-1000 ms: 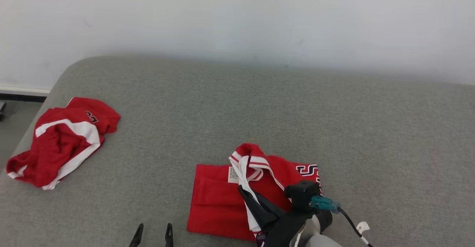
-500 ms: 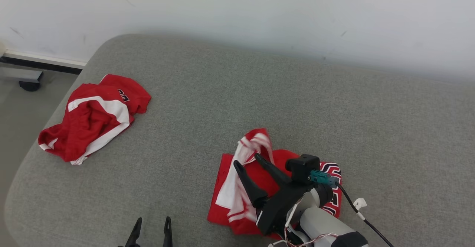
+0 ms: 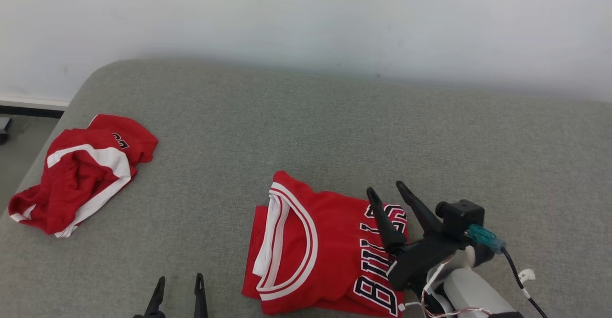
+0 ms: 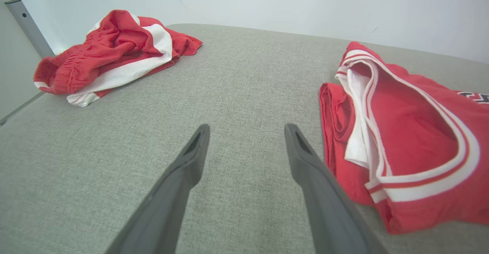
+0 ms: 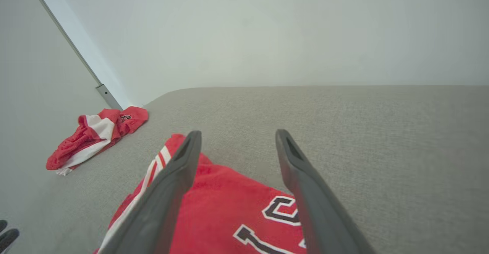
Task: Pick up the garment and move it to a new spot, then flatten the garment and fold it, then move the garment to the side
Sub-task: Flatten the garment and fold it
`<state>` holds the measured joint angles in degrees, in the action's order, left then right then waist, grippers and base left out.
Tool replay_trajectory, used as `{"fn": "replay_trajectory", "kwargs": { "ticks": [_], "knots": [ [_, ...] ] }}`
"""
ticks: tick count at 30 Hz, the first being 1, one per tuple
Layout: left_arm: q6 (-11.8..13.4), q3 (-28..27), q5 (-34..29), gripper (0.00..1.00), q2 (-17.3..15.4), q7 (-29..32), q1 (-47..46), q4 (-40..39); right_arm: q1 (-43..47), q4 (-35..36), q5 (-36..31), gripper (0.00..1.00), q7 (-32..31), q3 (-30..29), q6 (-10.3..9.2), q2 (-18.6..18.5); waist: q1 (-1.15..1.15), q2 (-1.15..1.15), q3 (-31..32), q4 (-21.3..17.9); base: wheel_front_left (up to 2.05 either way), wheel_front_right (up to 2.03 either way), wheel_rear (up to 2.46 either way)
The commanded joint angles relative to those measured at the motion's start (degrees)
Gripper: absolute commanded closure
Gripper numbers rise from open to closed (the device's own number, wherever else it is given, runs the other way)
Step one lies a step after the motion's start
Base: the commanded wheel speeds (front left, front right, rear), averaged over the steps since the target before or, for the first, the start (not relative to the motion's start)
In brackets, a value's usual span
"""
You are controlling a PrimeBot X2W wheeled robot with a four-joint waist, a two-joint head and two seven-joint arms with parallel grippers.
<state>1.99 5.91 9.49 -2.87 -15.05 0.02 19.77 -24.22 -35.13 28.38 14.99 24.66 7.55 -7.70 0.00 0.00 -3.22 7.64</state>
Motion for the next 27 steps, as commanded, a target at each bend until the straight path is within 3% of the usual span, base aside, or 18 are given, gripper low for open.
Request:
{"fn": "replay_trajectory", "kwargs": {
  "ticks": [1, 12, 27],
  "knots": [
    [0.00, -0.17, -0.32, 0.00, -0.04, -0.18, 0.49, -0.19, 0.79, 0.60, -0.54, 0.00, 0.23, -0.67, -0.15, 0.22, 0.00, 0.00, 0.39, -1.20, 0.00, 0.00, 0.00],
    [-0.42, -3.18, -1.60, 0.00, -0.04, -0.18, 2.03, -0.72, 13.74, 7.48, -13.40, 0.00, 0.23, -18.38, -0.15, 2.83, 0.00, 0.00, 2.24, -5.55, 0.00, 0.00, 0.00],
    [-1.02, -5.97, -2.88, 0.00, -0.03, -0.18, 5.04, -1.80, 21.54, 11.43, -20.19, 0.00, 0.24, -24.88, -0.15, 4.80, 0.00, 0.00, 5.24, -10.12, 0.00, 0.00, 0.00]
  ]
}}
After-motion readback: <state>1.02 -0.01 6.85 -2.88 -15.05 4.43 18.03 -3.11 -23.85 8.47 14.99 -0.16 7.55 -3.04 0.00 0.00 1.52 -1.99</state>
